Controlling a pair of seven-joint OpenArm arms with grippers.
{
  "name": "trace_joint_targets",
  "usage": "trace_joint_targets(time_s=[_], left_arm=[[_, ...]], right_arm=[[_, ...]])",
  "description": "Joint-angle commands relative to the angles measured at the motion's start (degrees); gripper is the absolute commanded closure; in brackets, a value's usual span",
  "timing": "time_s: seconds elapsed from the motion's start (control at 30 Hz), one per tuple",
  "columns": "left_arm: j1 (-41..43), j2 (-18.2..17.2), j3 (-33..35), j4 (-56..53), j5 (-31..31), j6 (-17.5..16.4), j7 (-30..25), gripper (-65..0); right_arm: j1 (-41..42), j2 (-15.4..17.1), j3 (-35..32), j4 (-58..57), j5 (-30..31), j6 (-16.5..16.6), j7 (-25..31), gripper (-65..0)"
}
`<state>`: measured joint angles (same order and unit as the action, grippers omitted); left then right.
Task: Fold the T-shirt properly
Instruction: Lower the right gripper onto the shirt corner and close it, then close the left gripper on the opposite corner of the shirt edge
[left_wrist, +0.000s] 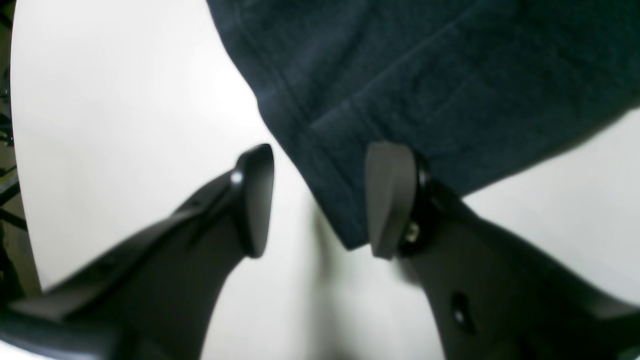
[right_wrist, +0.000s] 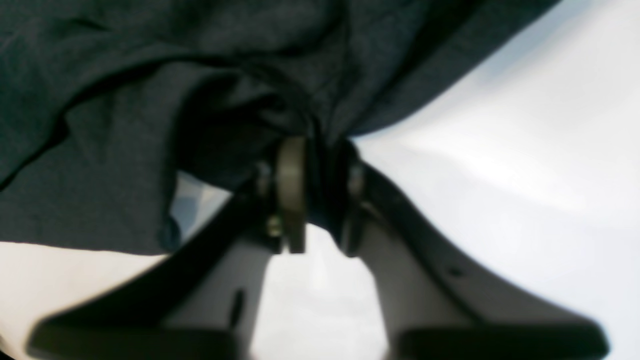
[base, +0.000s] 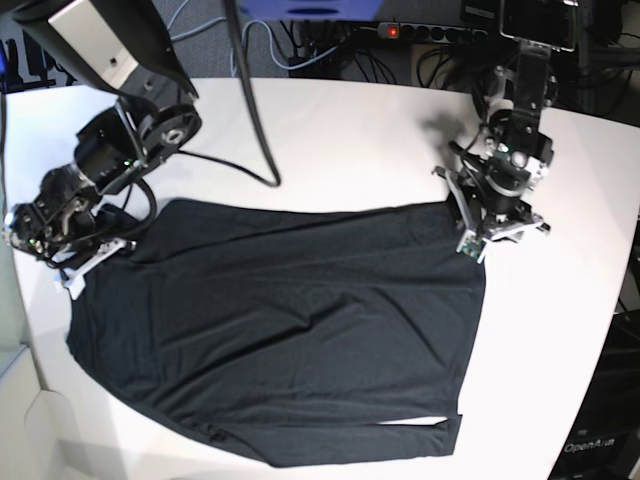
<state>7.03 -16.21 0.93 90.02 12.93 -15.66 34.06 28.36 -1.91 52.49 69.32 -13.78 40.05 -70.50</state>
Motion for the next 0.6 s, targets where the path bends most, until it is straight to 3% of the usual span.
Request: trace_joint_targets(time_s=[0.0, 0.57], left_arm=[[-0.74, -0.45, -0.27, 1.19, 0.13, 0.41, -0.88, -28.8], [0.05, -1.95, 0.35, 3.21, 0.21, 0.23, -1.14, -29.3]], right_arm=[[0.08, -0.51, -0.14, -0.44, -0.77, -0.05, -2.51, -4.6], [0.08, -0.51, -0.14, -0.44, -0.77, -0.05, -2.51, -4.8]])
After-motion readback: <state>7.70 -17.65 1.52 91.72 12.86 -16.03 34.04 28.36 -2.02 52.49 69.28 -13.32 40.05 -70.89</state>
